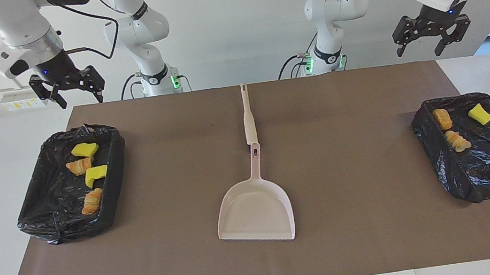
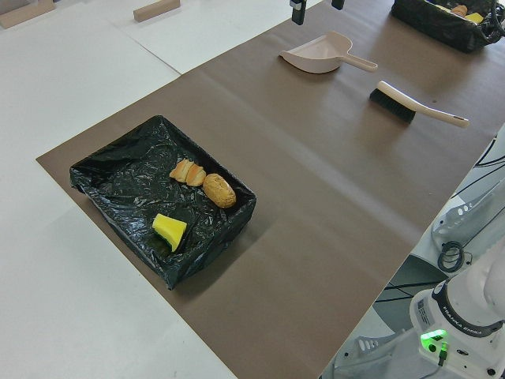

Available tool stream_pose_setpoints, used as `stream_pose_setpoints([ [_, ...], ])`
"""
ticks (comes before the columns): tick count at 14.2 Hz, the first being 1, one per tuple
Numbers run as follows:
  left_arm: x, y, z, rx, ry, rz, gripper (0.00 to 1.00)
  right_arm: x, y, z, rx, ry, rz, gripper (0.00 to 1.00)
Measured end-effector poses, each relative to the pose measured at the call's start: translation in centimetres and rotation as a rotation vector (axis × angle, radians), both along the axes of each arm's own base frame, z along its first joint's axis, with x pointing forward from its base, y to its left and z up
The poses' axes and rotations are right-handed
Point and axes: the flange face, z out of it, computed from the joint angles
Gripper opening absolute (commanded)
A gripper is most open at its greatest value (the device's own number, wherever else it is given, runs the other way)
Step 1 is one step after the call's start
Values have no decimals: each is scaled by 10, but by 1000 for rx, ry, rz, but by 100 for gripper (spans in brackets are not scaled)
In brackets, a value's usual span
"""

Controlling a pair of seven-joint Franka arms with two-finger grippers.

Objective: Sweep and dump trash in bin

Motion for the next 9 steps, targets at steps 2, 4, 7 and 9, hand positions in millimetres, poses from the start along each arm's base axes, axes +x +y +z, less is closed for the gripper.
stream_pose_setpoints([
  [2, -4, 2, 5, -1, 7, 3, 100, 0, -5, 0, 1, 1, -10, 100],
  [4, -12, 5, 5, -3, 15, 6, 100, -1, -9, -1, 2, 1, -17, 100],
  [7, -22, 8, -1, -8, -1, 9, 100, -1, -10, -1, 2, 2, -19, 100],
  [9, -24, 8, -3, -9, -5, 10, 100, -1, -10, -1, 2, 2, -19, 100],
])
